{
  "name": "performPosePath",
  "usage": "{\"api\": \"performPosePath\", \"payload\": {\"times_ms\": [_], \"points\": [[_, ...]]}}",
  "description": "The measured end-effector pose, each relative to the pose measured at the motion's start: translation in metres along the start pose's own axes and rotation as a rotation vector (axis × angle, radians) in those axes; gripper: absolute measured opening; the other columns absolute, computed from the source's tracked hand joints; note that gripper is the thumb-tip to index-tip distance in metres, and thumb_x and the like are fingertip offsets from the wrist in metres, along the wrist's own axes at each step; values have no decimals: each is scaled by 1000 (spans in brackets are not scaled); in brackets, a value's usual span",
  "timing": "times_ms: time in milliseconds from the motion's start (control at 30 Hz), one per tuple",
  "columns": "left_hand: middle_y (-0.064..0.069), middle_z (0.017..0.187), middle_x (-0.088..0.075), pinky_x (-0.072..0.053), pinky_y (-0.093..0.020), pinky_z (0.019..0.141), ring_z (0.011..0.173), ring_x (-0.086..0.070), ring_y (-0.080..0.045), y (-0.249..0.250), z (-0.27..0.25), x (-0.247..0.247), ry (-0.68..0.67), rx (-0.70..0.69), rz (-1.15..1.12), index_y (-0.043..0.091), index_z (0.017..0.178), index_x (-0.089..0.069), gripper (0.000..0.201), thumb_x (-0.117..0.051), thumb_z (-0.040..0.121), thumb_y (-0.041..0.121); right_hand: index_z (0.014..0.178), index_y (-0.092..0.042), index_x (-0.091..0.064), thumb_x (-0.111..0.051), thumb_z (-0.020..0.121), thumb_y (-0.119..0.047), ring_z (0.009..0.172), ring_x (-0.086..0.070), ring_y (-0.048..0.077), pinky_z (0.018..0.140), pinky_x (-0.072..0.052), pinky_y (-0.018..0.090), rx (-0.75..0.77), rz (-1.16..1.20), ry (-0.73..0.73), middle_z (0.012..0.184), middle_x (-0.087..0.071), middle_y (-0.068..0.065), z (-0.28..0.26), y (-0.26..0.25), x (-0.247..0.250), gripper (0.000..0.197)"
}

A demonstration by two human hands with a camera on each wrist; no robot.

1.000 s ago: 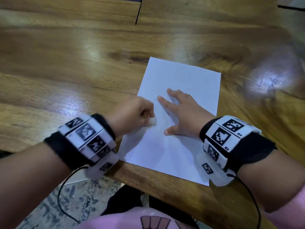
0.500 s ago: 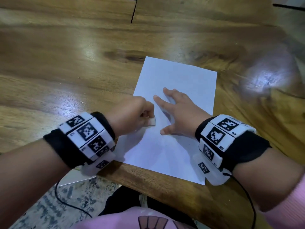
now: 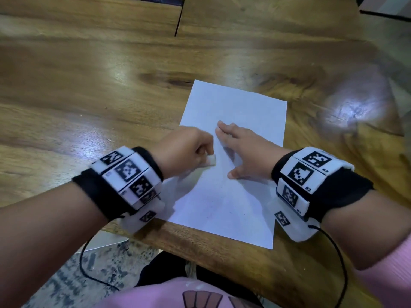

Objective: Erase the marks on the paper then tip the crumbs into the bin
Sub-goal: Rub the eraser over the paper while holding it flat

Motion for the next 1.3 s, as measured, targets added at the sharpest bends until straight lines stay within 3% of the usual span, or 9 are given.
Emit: {"api": "performPosePath", "payload": {"times_ms": [133, 300, 367, 500, 667, 767, 1000, 1100, 1300], "points": [[1, 65, -54, -28, -15, 48, 55, -45, -11, 4, 7, -9, 17, -66, 55, 13, 74, -63, 5, -68, 73, 12, 150, -15, 5, -70, 80, -31, 146, 7, 16, 114, -1, 22, 0, 0, 14, 158, 15, -4, 2, 0, -2, 104], [10, 63, -45, -32, -4, 56, 57, -45, -3, 4, -57, -34, -203, -148, -14, 16, 65, -61, 14, -70, 74, 21, 150, -14, 5, -69, 81, -29, 146, 9, 16, 116, -2, 25, 1, 6, 9, 158, 14, -4, 3, 2, -3, 103], [11, 64, -45, -32, -8, 56, 61, -47, -6, 2, -53, -30, -209, -117, -15, 15, 68, -63, 10, -69, 75, 20, 150, -14, 6, -69, 82, -28, 146, 9, 15, 116, -2, 24, 0, 13, 11, 158, 15, -5, 3, 1, -3, 102], [1, 66, -53, -41, -26, 59, 58, -47, -12, 3, -12, -7, 3, -58, 61, 13, 70, -63, 6, -68, 74, 14, 150, -14, 6, -69, 81, -30, 146, 9, 14, 113, 1, 20, 0, 5, 12, 158, 15, -4, 2, 0, -2, 103], [14, 59, -39, -32, -3, 56, 53, -38, 6, 1, -45, -26, -125, -156, 8, 16, 62, -58, 16, -68, 74, 15, 150, -16, 6, -69, 82, -29, 145, 9, 13, 114, -1, 22, -11, 15, 4, 158, 15, -6, 1, 0, 0, 103], [12, 65, -43, -31, 0, 58, 57, -43, -2, 1, -58, -32, -229, -170, 5, 17, 66, -59, 13, -68, 75, 18, 150, -16, 7, -69, 82, -27, 145, 10, 12, 114, -1, 22, -9, 32, -2, 158, 16, -7, 0, -1, 1, 103], [2, 70, -48, -33, -25, 61, 67, -47, -19, 6, 4, -9, 14, -67, 90, 16, 74, -58, 6, -63, 77, 17, 150, -15, 6, -71, 80, -29, 145, 8, 12, 112, 1, 19, -3, 33, 17, 158, 14, -7, 1, 0, -1, 104], [8, 63, -38, -27, -17, 54, 61, -42, -13, 9, -28, -27, -84, -165, 53, 24, 59, -45, 25, -63, 76, 17, 150, -17, 5, -71, 80, -28, 145, 9, 11, 113, 1, 20, -6, 55, 20, 158, 14, -8, 2, 2, -1, 104], [4, 73, -52, -31, -6, 57, 66, -50, -12, 4, -45, -30, -218, -156, 25, 15, 73, -63, 8, -67, 76, 21, 150, -12, 8, -76, 75, -31, 145, 7, 9, 113, -1, 18, -76, 119, 77, 156, 20, -7, -1, 6, -2, 114]]}}
Point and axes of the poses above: each hand's wrist, its own z-axis towards the middle knuckle, its own x-axis out of the back of the hand, y = z × x, the point moved 3 cm from there along z, towards the middle knuckle
